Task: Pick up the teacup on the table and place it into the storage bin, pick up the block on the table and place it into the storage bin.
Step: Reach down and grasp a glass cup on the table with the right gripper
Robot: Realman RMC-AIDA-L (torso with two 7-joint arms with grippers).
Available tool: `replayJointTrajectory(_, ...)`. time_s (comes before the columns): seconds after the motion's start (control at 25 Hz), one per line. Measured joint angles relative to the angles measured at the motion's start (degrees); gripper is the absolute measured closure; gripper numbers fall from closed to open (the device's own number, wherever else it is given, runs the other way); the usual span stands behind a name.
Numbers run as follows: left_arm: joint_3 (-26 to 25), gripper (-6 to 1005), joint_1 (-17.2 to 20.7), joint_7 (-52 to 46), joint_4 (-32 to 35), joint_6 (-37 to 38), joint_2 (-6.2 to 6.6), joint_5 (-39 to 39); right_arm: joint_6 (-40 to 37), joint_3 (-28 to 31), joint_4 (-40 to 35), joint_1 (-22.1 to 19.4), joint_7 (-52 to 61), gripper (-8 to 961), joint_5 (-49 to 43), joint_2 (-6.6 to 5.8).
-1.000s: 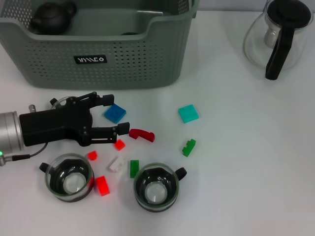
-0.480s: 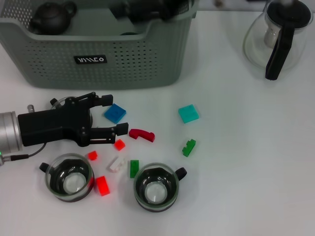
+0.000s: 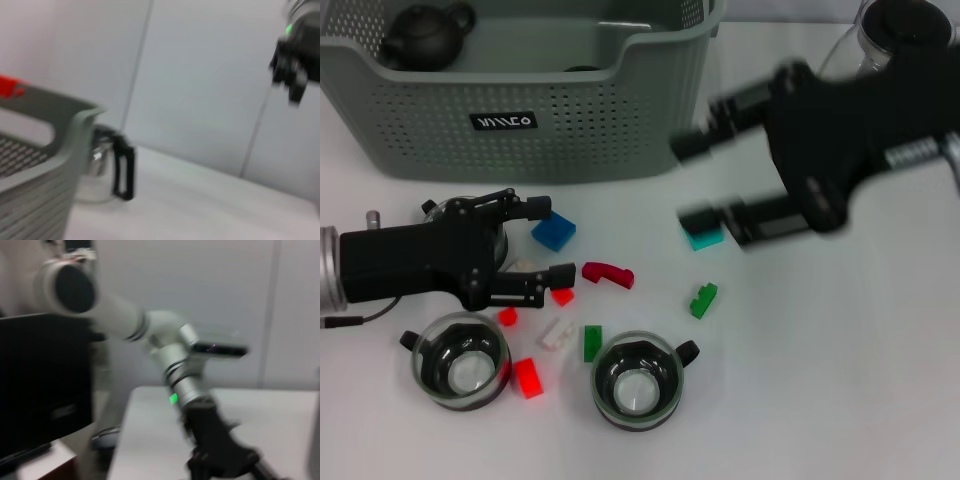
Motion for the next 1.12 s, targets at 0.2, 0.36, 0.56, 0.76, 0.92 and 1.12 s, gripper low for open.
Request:
replayJointTrajectory(0.2,1.04,93,-0.05,0.43,0.06,5.55,0.22,0.55,-6.25,0.08,0.72,-0.11,-0.83,358,-3.29,0.04)
replayJointTrajectory(0.36,3.93,94,0.03,0.2,0.19,6.93,0.49,0.66,-7.72,-2.0,1.53,0.24,-3.18,360,-7.5,0.43)
replayJointTrajectory(0.56,4.2,94,0.43,0.1,0.23,6.06,0.66,0.66,-6.88,-7.09,6.03,2.68,-6.25,361,-11.52,0.76)
replayJointTrajectory(0.76,3.95,95,0.79,-0.03,0.15,5.1,0.66,0.66,-3.81,-13.1,8.96,5.29,-6.68,362,-13.41,0.84)
replayJointTrajectory(0.92,3.95,95,0.91,-0.05,0.0,4.09,0.6,0.57,0.18,-18.21,11.61,8.04,-7.1,363,-13.61,0.87)
replayJointTrajectory(1.12,3.86,96,0.46,-0.06,-0.43,2.64,0.68,0.16,3.85,-21.55,13.41,10.47,-7.14,362,-14.38,0.93)
